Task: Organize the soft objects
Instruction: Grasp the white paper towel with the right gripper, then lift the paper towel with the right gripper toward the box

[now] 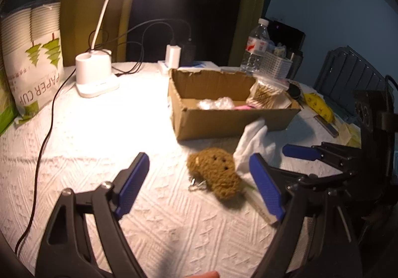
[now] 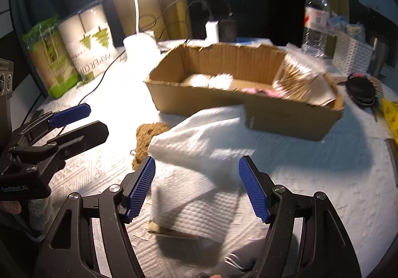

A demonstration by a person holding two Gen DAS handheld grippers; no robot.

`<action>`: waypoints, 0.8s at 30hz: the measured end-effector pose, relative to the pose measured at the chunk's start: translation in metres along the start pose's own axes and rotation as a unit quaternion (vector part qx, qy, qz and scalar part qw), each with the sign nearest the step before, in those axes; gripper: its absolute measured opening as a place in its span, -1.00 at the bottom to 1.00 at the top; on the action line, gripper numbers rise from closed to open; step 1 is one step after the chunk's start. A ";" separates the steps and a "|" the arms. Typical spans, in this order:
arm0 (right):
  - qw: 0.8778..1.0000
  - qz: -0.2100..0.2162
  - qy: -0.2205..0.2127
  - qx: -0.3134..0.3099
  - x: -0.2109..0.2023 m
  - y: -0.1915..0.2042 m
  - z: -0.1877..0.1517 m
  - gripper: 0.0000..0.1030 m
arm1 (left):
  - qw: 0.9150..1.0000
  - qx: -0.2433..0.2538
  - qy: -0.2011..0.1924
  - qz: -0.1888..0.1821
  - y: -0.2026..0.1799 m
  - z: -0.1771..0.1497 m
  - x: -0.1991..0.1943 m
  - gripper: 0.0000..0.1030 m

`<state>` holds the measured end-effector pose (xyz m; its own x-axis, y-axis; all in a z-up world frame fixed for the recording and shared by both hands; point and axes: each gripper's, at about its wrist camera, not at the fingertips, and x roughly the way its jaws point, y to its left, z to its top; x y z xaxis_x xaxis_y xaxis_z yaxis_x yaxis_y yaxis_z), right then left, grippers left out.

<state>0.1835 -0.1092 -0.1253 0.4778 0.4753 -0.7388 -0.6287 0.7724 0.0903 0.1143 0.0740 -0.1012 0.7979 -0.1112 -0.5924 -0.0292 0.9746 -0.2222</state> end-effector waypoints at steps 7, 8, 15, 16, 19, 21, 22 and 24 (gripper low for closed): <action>1.000 0.006 0.029 -0.010 0.021 0.012 -0.003 0.39 | 1.000 -0.011 0.009 0.005 0.011 -0.010 0.001 0.62; 0.999 0.006 0.031 -0.012 0.023 0.013 -0.003 0.21 | 1.000 -0.011 0.009 0.005 0.012 -0.011 0.001 0.62; 1.000 0.019 0.011 -0.009 0.013 0.009 -0.003 -0.07 | 1.000 -0.006 0.012 0.006 0.005 -0.010 0.002 0.62; 1.000 0.020 0.004 -0.005 0.008 0.006 -0.002 -0.07 | 1.000 -0.004 0.012 0.006 0.003 -0.010 0.002 0.62; 1.000 0.022 -0.010 0.005 -0.004 -0.002 0.000 -0.07 | 1.000 0.003 0.015 0.003 -0.006 -0.009 0.005 0.62; 0.999 0.028 -0.016 0.015 -0.011 -0.010 -0.001 -0.07 | 1.000 0.008 0.017 0.001 -0.013 -0.008 0.007 0.62; 0.999 0.028 -0.018 0.018 -0.013 -0.012 -0.001 -0.07 | 1.000 0.011 0.017 0.000 -0.016 -0.008 0.008 0.62; 0.999 0.025 -0.019 0.024 -0.015 -0.018 -0.003 -0.06 | 1.000 0.015 0.019 -0.002 -0.022 -0.007 0.009 0.62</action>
<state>0.1859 -0.1318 -0.1181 0.4701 0.5278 -0.7074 -0.6224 0.7665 0.1583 0.1183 0.0506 -0.1072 0.7749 -0.1221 -0.6202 -0.0070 0.9795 -0.2015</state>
